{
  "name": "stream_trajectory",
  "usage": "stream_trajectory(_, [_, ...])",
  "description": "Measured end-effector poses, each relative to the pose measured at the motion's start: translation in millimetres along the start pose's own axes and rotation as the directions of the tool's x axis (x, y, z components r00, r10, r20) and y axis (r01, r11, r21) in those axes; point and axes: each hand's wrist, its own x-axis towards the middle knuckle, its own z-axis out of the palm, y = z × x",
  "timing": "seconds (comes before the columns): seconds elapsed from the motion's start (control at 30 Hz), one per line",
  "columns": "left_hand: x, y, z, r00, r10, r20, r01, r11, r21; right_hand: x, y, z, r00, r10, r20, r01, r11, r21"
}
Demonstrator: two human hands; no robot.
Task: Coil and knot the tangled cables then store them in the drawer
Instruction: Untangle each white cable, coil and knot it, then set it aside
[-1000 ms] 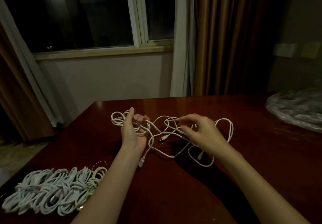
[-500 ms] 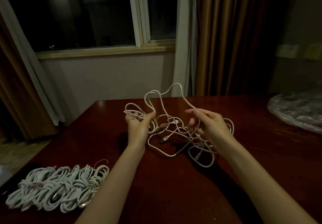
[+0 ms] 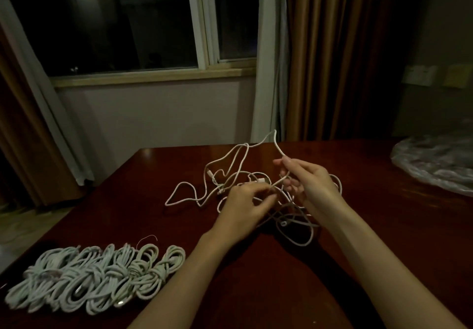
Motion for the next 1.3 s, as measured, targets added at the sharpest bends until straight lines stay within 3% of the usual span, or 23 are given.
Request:
stream_trajectory(0.07, [2,0,-4,0.996,-0.080,-0.035,0.072,0.982,-0.175,0,2,1,1.000,0.005,-0.018,-0.005,1.000,-0.007])
stream_trajectory(0.17, [4,4,-13,0.980,-0.190,-0.052,0.148,0.886,-0.440,0,7,6,0.995,-0.024,-0.097,0.002,0.976,-0.219])
stream_trajectory(0.3, [5,9,-14,0.975,-0.210,-0.074,0.141,0.840,-0.524,2,13,7,0.969,-0.152,-0.196,0.072,0.929,-0.363])
stream_trajectory(0.4, [7,10,-14,0.971,-0.233,-0.056,0.166,0.823,-0.543,0,15,7,0.942,-0.328,-0.072,0.229,0.785,-0.576])
stream_trajectory(0.47, [7,9,-15,0.959,-0.274,-0.066,0.185,0.788,-0.587,-3,16,8,0.949,-0.311,0.045,0.268,0.726,-0.633])
stream_trajectory(0.57, [7,4,-20,0.912,-0.408,-0.051,0.258,0.664,-0.702,-7,14,9,0.963,-0.239,0.128,0.268,0.764,-0.587])
stream_trajectory(0.67, [9,-1,-23,0.857,-0.509,0.075,0.333,0.437,-0.836,-6,13,7,0.942,-0.314,0.118,0.321,0.743,-0.587])
stream_trajectory(0.73, [10,-5,-23,0.842,-0.524,0.130,0.354,0.355,-0.865,-5,12,6,0.933,-0.347,0.094,0.336,0.747,-0.574])
stream_trajectory(0.83, [8,-7,-20,0.853,-0.498,0.159,0.390,0.403,-0.828,-3,15,3,0.933,-0.351,0.073,0.326,0.743,-0.585])
stream_trajectory(0.93, [7,-5,-15,0.882,-0.432,0.191,0.436,0.589,-0.680,-1,17,-1,0.930,-0.366,0.036,0.308,0.721,-0.621])
stream_trajectory(1.03, [11,-7,-19,0.866,-0.497,0.045,0.423,0.684,-0.594,2,17,-5,0.926,-0.377,-0.001,0.270,0.666,-0.696])
stream_trajectory(1.1, [12,-13,-30,0.801,-0.580,-0.149,0.368,0.673,-0.641,2,18,-8,0.926,-0.378,0.001,0.231,0.562,-0.794])
stream_trajectory(1.2, [12,-23,-49,0.624,-0.700,-0.347,0.195,0.570,-0.798,0,19,-6,0.926,-0.374,0.056,0.206,0.375,-0.904])
stream_trajectory(1.3, [13,-25,-59,0.512,-0.759,-0.402,0.065,0.501,-0.863,-3,17,9,0.907,-0.375,0.191,0.342,0.394,-0.853])
